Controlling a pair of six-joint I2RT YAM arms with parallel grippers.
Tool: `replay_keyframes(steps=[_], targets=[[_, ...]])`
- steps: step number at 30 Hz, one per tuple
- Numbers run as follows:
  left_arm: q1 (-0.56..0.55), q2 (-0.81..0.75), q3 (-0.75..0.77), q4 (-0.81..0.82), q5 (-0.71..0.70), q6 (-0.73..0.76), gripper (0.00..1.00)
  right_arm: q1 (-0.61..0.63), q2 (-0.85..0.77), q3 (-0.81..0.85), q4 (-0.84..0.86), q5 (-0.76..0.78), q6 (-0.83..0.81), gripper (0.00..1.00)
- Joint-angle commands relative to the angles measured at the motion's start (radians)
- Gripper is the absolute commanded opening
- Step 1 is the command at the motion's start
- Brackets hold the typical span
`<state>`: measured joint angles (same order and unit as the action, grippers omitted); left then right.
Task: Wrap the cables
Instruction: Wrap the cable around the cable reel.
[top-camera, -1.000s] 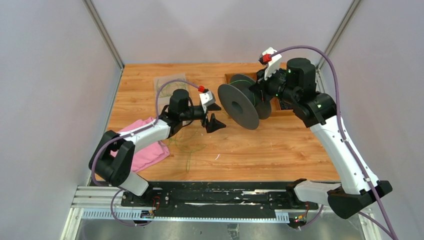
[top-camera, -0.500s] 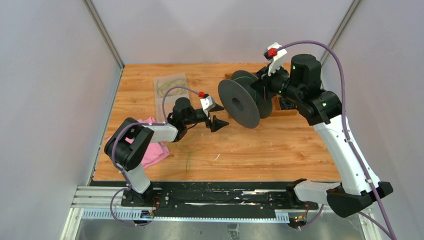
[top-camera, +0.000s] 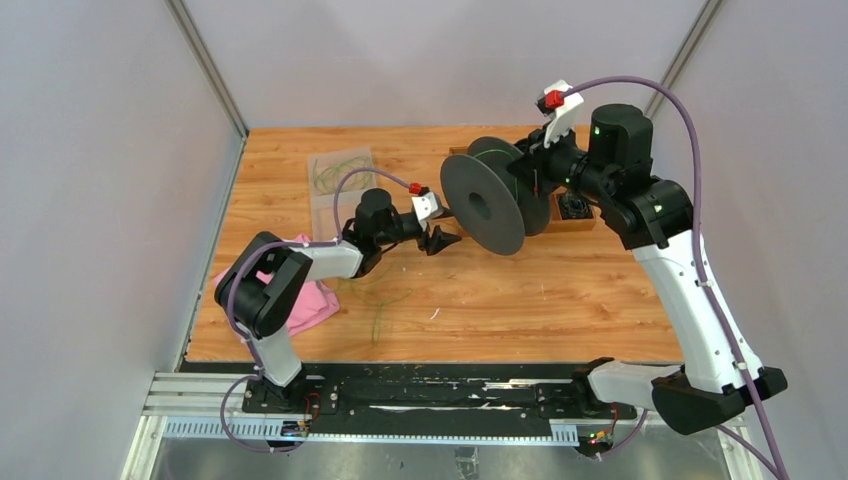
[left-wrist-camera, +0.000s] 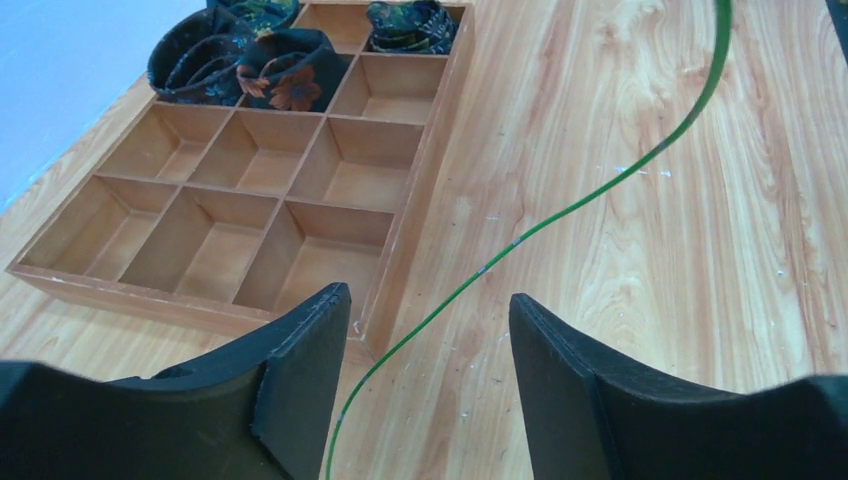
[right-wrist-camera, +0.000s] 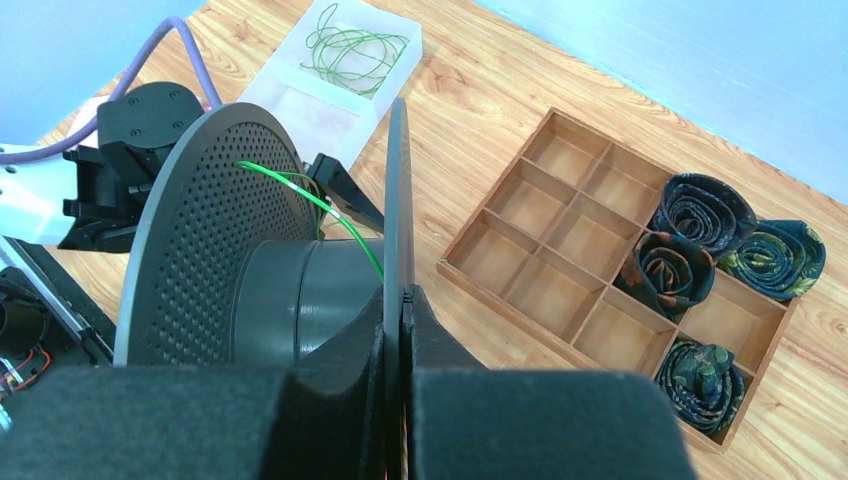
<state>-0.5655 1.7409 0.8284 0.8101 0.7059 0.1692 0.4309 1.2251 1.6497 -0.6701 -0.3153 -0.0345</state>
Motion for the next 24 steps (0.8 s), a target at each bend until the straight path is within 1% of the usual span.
replay_keyframes(steps=[1,3,7,8,12,19,24], targets=[[-0.02,0.031,0.04,-0.029,0.009,0.081,0.62,-0.028,-0.004,0.06,0.032,-0.028,0.04,0.01],[-0.026,0.036,0.04,-0.029,0.012,0.084,0.57,-0.031,-0.004,0.058,0.033,-0.027,0.041,0.01],[-0.029,0.024,0.028,-0.03,0.013,0.087,0.38,-0.041,-0.004,0.052,0.034,-0.014,0.043,0.01],[-0.03,0.014,0.022,-0.034,0.01,0.092,0.32,-0.043,-0.005,0.052,0.036,-0.012,0.046,0.01],[-0.042,-0.028,-0.001,-0.089,-0.015,0.121,0.01,-0.05,0.013,0.067,0.038,0.008,0.072,0.01],[-0.085,-0.126,-0.05,-0.219,-0.058,0.187,0.0,-0.053,0.087,0.129,0.038,0.054,0.125,0.01],[-0.114,-0.179,-0.068,-0.291,-0.046,0.209,0.0,-0.054,0.118,0.136,0.06,0.13,0.129,0.01]])
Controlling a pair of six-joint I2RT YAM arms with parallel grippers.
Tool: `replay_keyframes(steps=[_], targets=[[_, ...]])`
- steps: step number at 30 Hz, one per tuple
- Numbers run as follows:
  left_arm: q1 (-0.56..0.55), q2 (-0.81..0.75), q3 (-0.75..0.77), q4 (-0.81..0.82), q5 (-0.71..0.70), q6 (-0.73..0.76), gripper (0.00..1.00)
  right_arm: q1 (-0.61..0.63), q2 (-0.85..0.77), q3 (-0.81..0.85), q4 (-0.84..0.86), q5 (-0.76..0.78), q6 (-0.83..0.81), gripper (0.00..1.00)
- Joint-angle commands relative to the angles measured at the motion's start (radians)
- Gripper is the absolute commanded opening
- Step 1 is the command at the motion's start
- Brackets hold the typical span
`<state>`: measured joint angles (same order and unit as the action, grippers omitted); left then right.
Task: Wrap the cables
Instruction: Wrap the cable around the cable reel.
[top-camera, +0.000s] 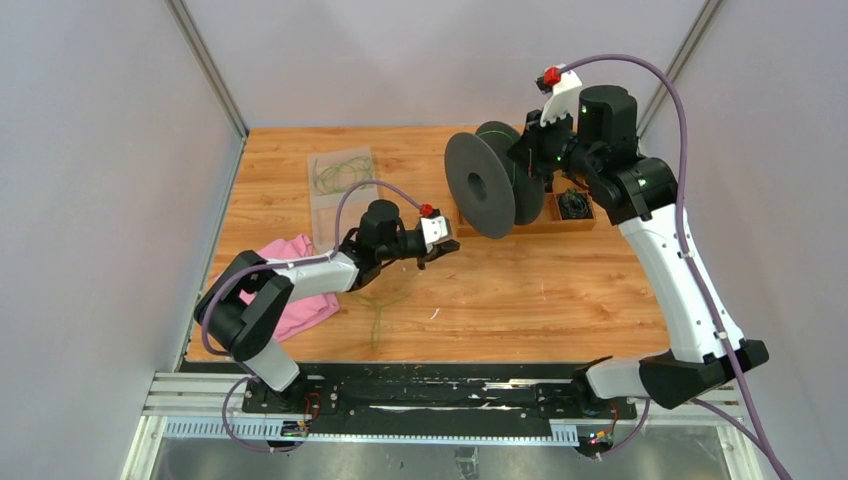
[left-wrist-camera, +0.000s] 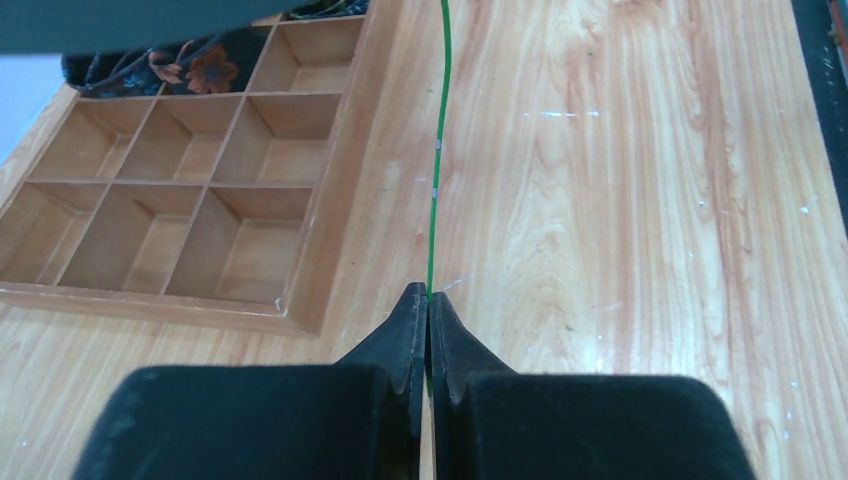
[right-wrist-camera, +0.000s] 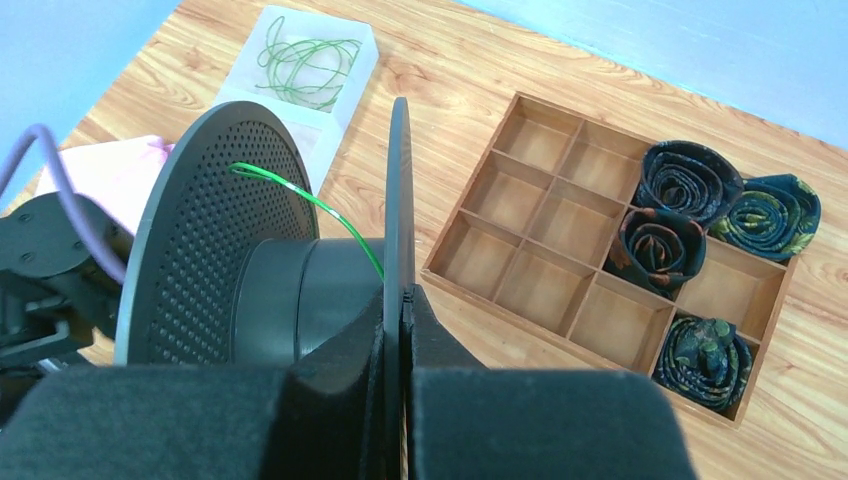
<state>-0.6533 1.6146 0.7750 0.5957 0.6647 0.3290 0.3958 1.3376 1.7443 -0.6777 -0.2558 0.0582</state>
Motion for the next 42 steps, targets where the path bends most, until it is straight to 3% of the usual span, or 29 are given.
replay_keyframes(steps=[1,10,16,25,42], targets=[[-0.037,-0.062,-0.013,-0.104,-0.005,0.061,0.0,-0.018,0.01,0.039,0.073,0.087,0.041,0.01],[-0.192,-0.147,0.051,-0.345,0.008,0.132,0.0,-0.017,0.057,-0.009,0.144,0.261,0.092,0.01],[-0.236,-0.145,0.195,-0.476,0.035,-0.021,0.0,-0.01,0.069,-0.123,0.234,0.373,0.035,0.01],[-0.239,-0.134,0.441,-0.741,0.076,-0.127,0.0,0.03,0.024,-0.321,0.387,0.483,-0.059,0.01],[-0.198,-0.147,0.657,-0.862,0.098,-0.275,0.0,0.061,-0.061,-0.576,0.531,0.514,-0.168,0.01]])
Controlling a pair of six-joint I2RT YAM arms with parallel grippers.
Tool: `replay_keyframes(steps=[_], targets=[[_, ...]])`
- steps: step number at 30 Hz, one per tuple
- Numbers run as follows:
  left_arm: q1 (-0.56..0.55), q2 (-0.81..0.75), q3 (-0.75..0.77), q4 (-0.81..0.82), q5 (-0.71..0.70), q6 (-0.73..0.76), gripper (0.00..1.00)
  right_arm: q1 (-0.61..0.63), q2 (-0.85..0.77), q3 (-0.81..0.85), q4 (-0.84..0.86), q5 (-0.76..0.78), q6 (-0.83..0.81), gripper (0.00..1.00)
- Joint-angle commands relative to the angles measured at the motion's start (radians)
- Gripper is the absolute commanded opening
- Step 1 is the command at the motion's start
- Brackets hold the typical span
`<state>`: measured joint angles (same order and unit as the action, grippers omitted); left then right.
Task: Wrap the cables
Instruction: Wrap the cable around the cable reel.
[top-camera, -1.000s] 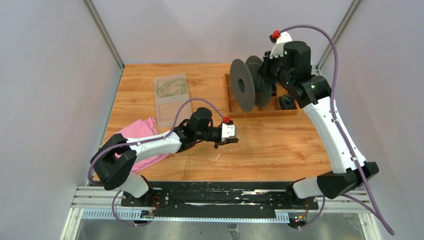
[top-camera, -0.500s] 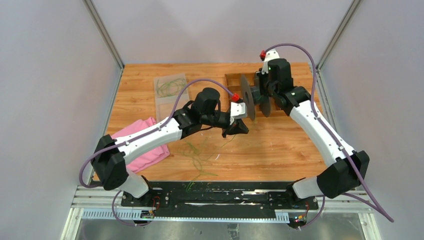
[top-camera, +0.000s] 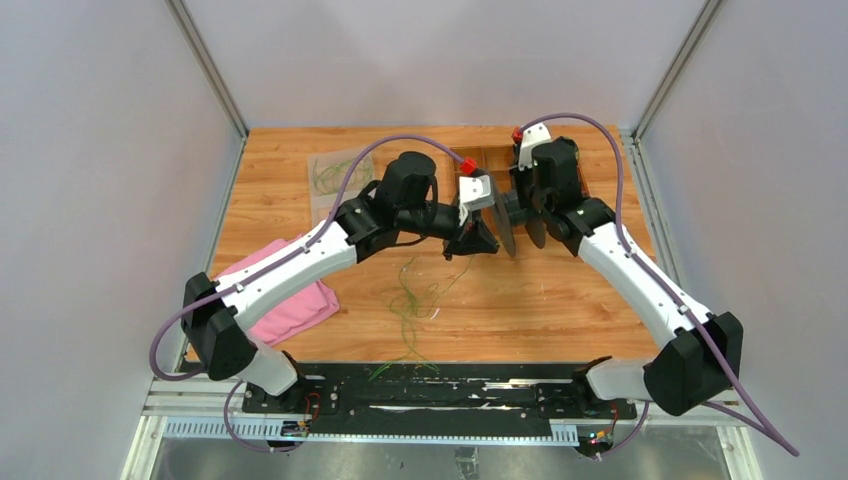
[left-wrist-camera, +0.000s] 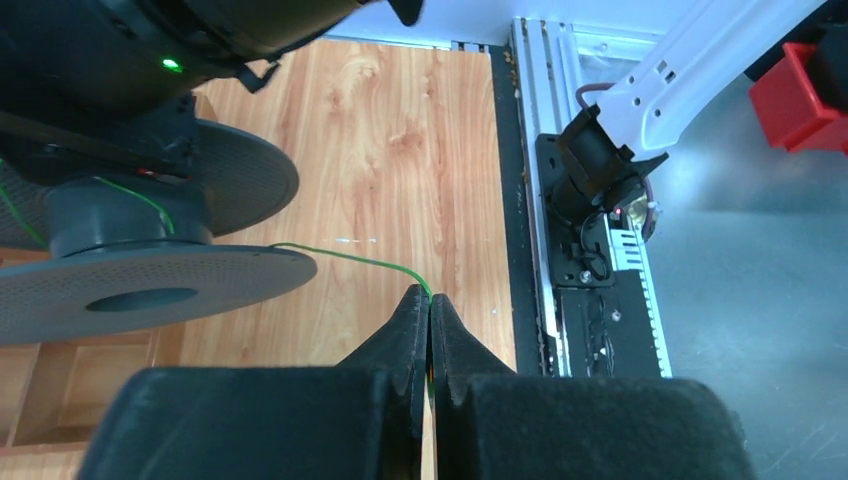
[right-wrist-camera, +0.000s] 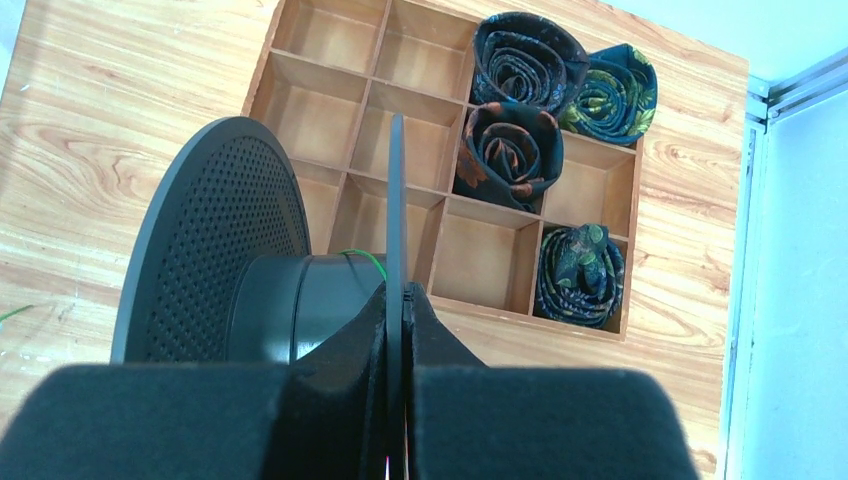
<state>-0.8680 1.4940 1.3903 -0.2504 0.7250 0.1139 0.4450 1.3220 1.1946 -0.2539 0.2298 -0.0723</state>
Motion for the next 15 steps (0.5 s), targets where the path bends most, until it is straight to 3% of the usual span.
replay_keyframes(steps=[1,15], targets=[[0.022,-0.027,0.042,-0.009,0.033,-0.073,0.0,0.012,-0.052,-0.039,0.114,0.017,-0.04,0.01],[0.161,-0.033,0.027,0.054,-0.038,-0.142,0.0,0.018,-0.138,-0.193,0.121,-0.307,-0.137,0.01]])
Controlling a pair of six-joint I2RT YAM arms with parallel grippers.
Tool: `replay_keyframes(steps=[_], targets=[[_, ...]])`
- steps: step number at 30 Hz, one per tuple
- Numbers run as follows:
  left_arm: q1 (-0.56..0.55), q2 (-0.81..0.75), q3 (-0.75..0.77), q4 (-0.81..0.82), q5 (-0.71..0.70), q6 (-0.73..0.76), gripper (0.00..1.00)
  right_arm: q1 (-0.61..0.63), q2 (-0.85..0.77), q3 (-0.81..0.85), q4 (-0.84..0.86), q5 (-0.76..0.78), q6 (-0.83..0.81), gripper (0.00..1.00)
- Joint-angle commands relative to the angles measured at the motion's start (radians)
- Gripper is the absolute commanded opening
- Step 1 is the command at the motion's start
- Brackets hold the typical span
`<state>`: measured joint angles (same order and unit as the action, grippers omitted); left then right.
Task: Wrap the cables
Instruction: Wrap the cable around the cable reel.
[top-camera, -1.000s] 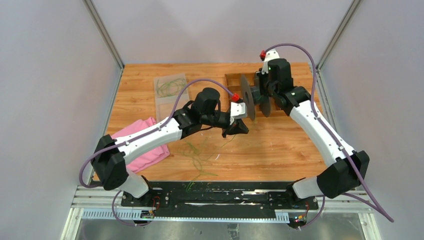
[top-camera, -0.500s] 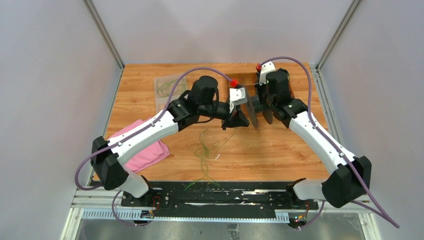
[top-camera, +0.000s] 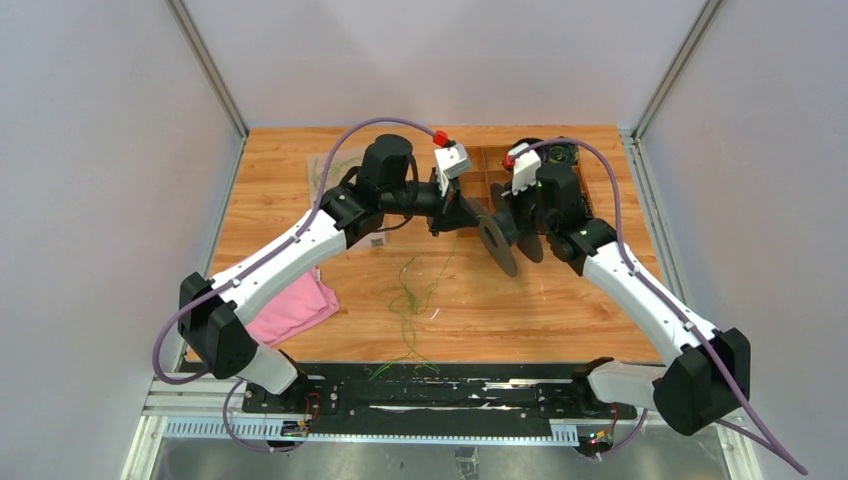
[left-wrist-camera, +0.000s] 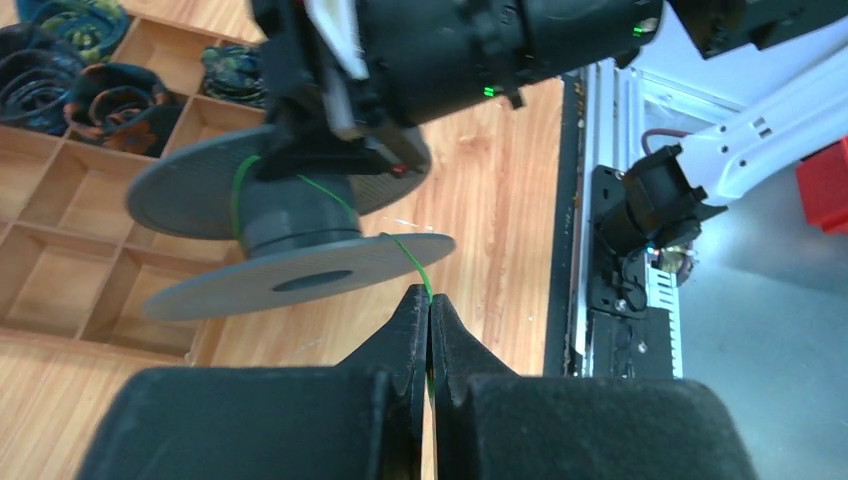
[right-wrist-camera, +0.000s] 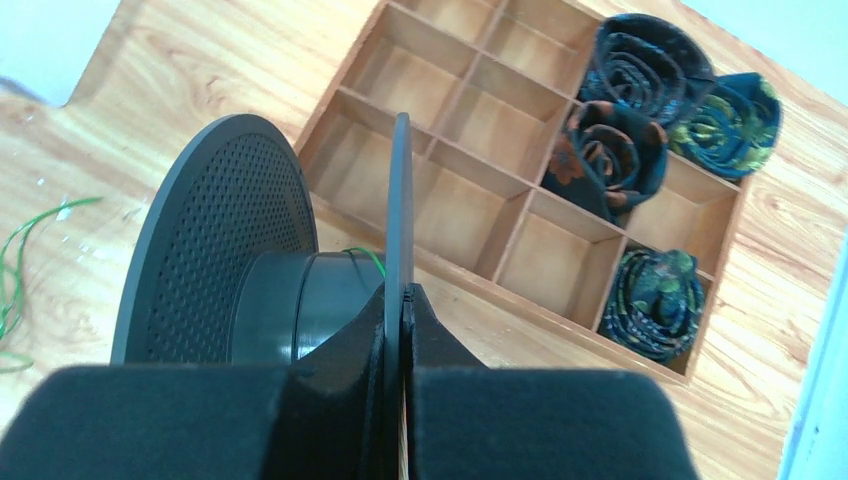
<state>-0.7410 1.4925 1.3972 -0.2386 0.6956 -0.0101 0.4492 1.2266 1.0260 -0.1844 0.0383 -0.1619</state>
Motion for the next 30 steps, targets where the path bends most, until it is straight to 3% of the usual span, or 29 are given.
replay_keyframes(steps=[1,9,21,30], targets=[[0.045,-0.028,0.021,0.045,-0.008,-0.022,0.0,0.014,-0.048,-0.034,0.05,-0.139,-0.058,0.01],[0.144,0.02,0.018,0.048,-0.013,-0.02,0.0,0.012,-0.106,-0.068,0.024,-0.258,-0.103,0.01],[0.27,0.114,0.022,0.035,-0.053,0.036,0.0,0.008,-0.14,0.034,-0.089,-0.455,-0.114,0.01],[0.287,0.135,-0.046,0.047,-0.111,0.116,0.01,-0.021,-0.125,0.139,-0.137,-0.495,-0.046,0.01]])
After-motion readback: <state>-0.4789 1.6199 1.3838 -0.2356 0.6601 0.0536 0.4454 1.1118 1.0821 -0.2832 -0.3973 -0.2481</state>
